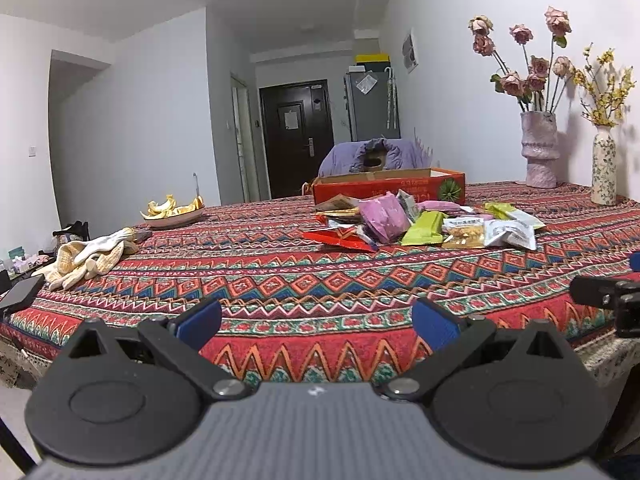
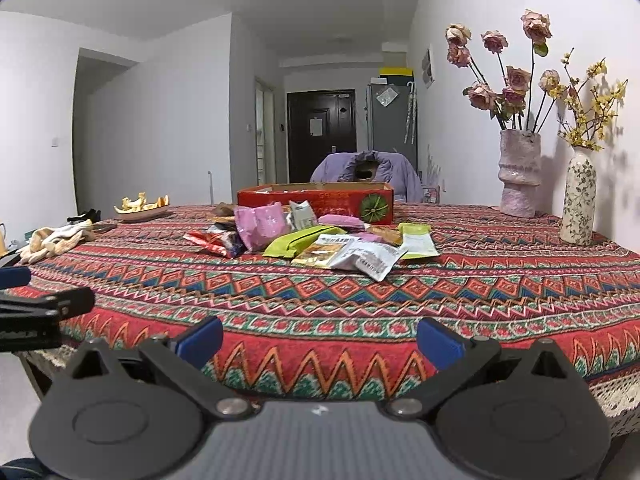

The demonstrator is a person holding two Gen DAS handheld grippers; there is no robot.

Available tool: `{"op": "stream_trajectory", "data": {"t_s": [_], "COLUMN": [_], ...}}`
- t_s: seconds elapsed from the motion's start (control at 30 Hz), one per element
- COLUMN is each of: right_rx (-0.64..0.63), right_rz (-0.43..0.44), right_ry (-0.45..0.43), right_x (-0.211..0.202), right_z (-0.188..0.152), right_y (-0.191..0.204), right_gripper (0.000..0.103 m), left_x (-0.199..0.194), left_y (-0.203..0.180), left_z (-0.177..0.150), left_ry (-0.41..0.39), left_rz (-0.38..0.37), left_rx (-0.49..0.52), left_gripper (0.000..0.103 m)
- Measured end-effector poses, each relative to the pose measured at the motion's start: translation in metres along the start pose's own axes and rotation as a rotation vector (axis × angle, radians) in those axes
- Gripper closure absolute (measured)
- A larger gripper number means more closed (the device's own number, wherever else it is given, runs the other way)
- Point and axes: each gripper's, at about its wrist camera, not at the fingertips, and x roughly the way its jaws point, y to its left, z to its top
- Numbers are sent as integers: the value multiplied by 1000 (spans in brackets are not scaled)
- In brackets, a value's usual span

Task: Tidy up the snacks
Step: 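Grasp the white packet with the right tool while the left grasps the pumpkin-seed cracker packet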

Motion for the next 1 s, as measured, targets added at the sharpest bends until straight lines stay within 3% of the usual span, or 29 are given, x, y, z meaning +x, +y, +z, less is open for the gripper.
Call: {"op": "stream_trajectory", "data": {"t_s": [0.37,0.53,0.73,0.87,1.0], "right_rx": [-64,-28,25,28,28], "right_rz": [-38,-57,-30,-20,47], "right_ry": [9,35,88,115,173], "right_x": [19,32,59,82,111], "right_z": [15,26,41,55,68], "right_y": [-22,-43,-64,-73,-82], "right_gripper": [0,0,0,0,0], "left_x": [30,53,78,103,130], "left_y": [15,24,18,14,13], "left_z": [7,13,25,40,54], "left_ry": [56,120,137,146,142], "left_rz": [18,-15,-23,-66,-116], "left_rx": [-7,-49,-22,-40,-81], "left_gripper": [0,0,0,0,0]}}
